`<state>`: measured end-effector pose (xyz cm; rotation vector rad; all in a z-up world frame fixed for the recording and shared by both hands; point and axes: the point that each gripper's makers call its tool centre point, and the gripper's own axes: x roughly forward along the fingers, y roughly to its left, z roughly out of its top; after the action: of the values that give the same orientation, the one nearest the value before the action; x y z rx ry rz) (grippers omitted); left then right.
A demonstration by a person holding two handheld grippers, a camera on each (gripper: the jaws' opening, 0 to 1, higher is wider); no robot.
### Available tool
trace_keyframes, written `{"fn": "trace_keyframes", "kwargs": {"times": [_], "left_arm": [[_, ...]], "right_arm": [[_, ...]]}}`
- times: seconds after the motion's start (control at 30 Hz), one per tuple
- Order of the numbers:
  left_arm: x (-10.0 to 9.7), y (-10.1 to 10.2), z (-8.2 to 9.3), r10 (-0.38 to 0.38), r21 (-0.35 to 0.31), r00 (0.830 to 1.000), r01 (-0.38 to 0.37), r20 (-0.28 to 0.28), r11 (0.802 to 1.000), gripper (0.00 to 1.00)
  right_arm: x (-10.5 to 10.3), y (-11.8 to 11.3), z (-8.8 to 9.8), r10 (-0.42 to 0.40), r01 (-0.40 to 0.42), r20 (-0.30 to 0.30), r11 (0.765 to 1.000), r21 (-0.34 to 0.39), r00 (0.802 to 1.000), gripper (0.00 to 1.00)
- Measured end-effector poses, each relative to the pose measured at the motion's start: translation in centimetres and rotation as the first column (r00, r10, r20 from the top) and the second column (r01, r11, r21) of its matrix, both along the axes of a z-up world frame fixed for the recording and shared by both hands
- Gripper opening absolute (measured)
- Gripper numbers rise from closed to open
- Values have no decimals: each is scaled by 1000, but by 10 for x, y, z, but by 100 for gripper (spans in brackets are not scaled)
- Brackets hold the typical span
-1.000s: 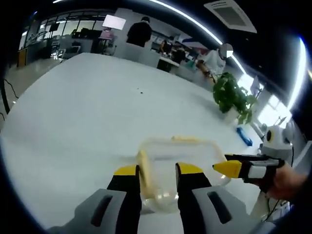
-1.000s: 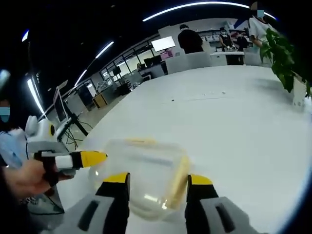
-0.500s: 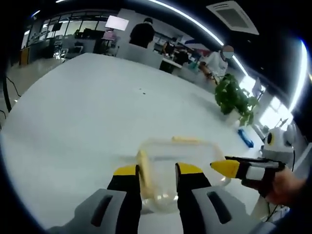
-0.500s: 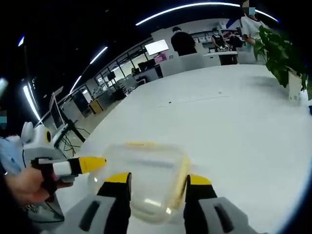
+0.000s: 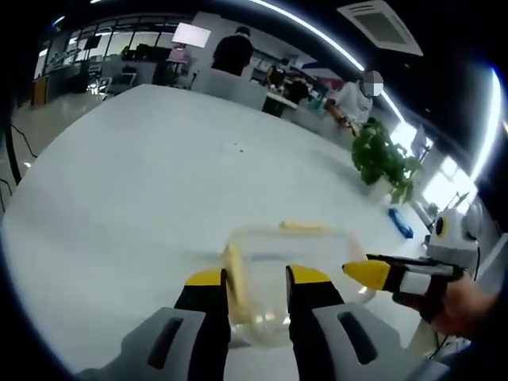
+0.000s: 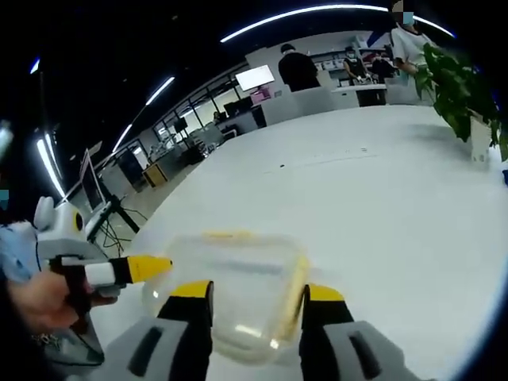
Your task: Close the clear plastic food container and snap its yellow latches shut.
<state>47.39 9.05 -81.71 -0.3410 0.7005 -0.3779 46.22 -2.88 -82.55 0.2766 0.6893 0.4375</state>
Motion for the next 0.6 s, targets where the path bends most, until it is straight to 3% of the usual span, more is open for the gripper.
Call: {"fn": "trace_keyframes", "kwargs": {"times": [0.6], "left_arm": [[49, 21, 0, 18, 4, 1000, -18, 3, 1000, 26]], "right_arm": [[54, 18, 2, 12, -12, 26, 1000, 11, 1000, 41]]}}
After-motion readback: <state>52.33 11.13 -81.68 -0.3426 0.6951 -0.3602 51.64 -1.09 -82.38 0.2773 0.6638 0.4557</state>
